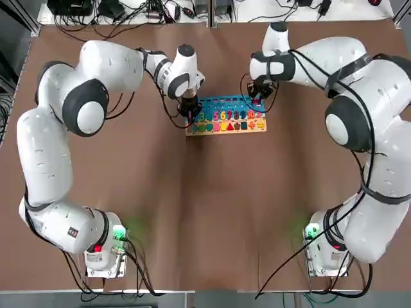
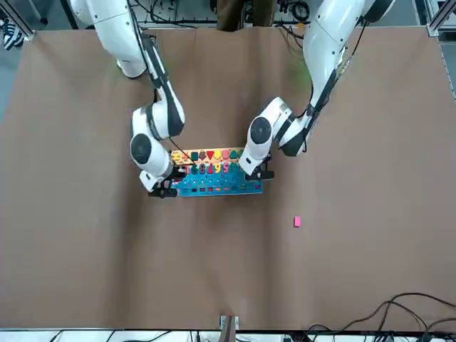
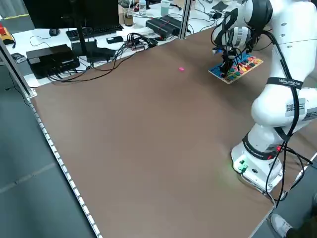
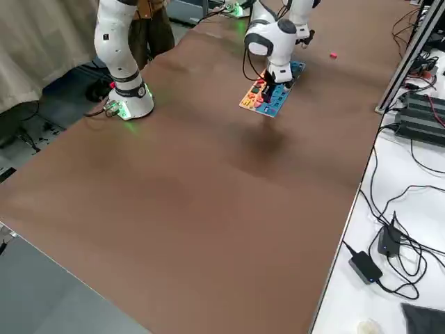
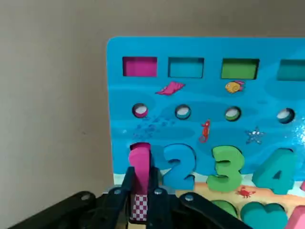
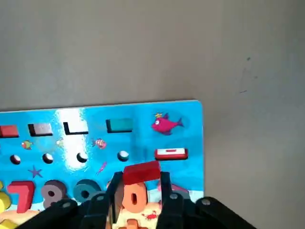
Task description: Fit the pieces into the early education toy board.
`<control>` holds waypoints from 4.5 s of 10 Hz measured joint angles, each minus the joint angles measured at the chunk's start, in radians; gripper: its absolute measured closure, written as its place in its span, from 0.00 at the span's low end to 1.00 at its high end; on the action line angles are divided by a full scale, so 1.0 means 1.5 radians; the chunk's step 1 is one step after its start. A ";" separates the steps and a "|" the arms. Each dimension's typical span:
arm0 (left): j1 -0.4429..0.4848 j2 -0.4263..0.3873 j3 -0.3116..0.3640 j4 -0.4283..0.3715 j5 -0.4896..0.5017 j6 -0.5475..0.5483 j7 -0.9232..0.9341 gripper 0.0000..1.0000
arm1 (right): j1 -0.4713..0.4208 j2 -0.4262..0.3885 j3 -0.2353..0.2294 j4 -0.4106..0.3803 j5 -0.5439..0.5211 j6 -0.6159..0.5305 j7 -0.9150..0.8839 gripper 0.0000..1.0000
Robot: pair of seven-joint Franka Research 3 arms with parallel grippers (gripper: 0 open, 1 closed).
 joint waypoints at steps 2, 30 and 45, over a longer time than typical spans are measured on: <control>0.000 0.000 0.000 -0.001 0.000 0.000 0.000 0.86 | -0.001 0.003 -0.008 -0.001 0.000 0.000 0.000 0.64; 0.084 0.002 -0.076 -0.011 -0.002 -0.022 0.059 0.86 | 0.004 0.022 -0.012 -0.025 0.000 0.046 0.001 0.38; 0.091 0.020 -0.079 0.010 -0.009 -0.033 0.060 0.86 | -0.009 -0.171 -0.206 0.150 -0.036 -0.345 -0.011 0.00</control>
